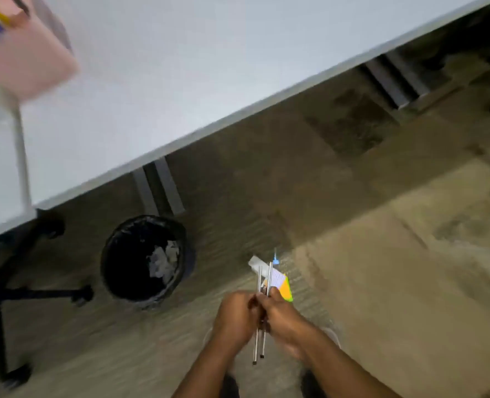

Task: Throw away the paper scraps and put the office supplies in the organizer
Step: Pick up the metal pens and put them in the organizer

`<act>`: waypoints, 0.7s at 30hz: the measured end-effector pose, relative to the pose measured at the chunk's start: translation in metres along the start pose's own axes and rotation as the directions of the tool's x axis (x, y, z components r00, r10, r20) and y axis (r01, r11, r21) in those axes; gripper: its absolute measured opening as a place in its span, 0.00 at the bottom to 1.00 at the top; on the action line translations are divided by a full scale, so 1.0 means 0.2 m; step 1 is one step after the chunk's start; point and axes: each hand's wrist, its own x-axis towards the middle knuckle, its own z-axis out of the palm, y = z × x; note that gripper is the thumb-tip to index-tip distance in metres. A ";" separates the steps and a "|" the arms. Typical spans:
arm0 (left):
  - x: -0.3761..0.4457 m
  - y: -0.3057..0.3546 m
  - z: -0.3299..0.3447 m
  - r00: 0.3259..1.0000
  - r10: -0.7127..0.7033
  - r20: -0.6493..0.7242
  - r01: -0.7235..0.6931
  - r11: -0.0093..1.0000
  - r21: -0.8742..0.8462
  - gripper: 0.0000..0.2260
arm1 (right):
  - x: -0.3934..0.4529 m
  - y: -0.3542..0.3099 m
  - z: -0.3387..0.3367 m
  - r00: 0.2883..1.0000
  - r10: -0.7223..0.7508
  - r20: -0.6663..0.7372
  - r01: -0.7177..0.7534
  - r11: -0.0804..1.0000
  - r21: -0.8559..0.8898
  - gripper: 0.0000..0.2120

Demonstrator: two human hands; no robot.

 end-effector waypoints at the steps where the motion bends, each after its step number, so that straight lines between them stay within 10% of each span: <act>1: -0.06 0.10 -0.06 0.998 0.056 -0.027 -0.055 0.998 0.043 0.14 | -0.08 -0.07 0.03 1.000 -0.014 -0.011 0.014 0.999 0.042 0.06; 8: -0.37 0.53 -0.37 0.988 0.110 -0.107 -0.094 0.985 0.145 0.09 | -0.49 -0.48 0.12 0.993 -0.057 -0.105 0.075 0.981 0.177 0.05; 13: -0.48 0.58 -0.60 0.942 -0.083 -0.325 0.020 0.981 -0.191 0.05 | -0.57 -0.67 0.22 0.985 -0.054 -0.161 0.101 0.949 0.300 0.09; 21: -0.44 0.41 -1.18 0.997 -0.071 -0.025 0.045 0.826 -0.562 0.13 | -0.53 -1.15 0.78 0.969 -0.237 -0.069 0.246 0.955 0.168 0.09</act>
